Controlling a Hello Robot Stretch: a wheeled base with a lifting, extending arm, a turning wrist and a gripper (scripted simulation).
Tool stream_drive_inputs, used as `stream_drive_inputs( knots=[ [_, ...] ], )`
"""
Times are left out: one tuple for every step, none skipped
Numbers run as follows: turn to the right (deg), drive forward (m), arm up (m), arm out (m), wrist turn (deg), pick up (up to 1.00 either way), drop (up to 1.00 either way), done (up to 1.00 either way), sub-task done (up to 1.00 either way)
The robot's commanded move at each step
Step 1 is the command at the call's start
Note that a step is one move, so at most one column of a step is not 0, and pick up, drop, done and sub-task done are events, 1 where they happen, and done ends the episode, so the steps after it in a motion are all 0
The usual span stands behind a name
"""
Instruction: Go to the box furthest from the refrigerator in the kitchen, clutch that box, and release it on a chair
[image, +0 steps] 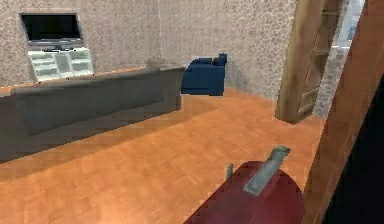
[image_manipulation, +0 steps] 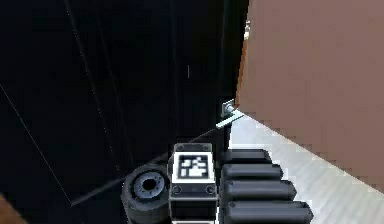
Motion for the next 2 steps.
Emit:
stream_drive_inputs(
  knots=[
    [-36.0,0.0,0.0,0.0,0.0,0.0,0.0,0.0,0.0],
    [0.0,0.3,0.0,0.0,0.0,0.0,0.0,0.0,0.0]
  ],
)
